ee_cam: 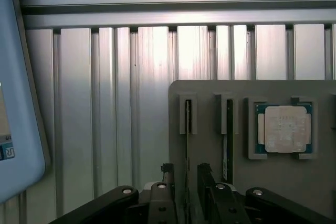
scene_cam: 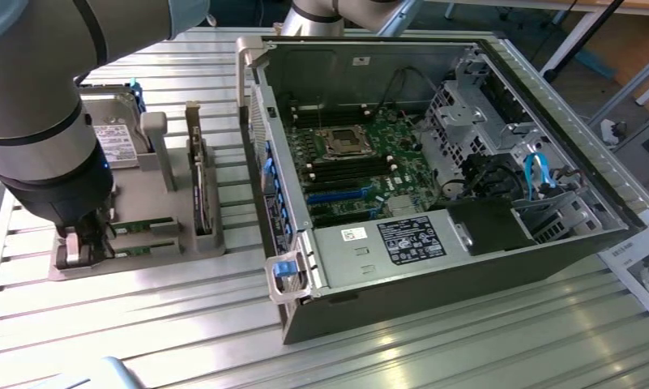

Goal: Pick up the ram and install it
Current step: 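Pick up the ram and move it above insertion slot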

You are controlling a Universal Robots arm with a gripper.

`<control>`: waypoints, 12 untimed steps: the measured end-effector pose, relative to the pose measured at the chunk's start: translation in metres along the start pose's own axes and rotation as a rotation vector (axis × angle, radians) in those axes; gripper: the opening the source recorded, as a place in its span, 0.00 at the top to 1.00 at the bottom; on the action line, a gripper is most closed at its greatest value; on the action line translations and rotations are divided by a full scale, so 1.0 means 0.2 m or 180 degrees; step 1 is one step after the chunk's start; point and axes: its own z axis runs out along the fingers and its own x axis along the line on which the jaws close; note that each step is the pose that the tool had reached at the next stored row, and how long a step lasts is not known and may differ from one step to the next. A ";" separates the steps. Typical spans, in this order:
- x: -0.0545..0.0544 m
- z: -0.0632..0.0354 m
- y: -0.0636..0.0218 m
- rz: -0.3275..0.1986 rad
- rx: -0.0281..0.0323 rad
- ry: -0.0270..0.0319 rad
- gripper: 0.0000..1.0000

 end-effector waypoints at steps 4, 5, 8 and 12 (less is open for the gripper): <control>0.00 0.000 0.000 0.0000 0.0000 0.0000 0.69; 0.00 0.002 0.000 0.0000 0.0001 -0.0001 0.69; 0.01 0.017 -0.001 0.0000 0.0000 0.0000 0.69; 0.01 0.049 -0.002 0.0000 0.0000 0.0000 0.69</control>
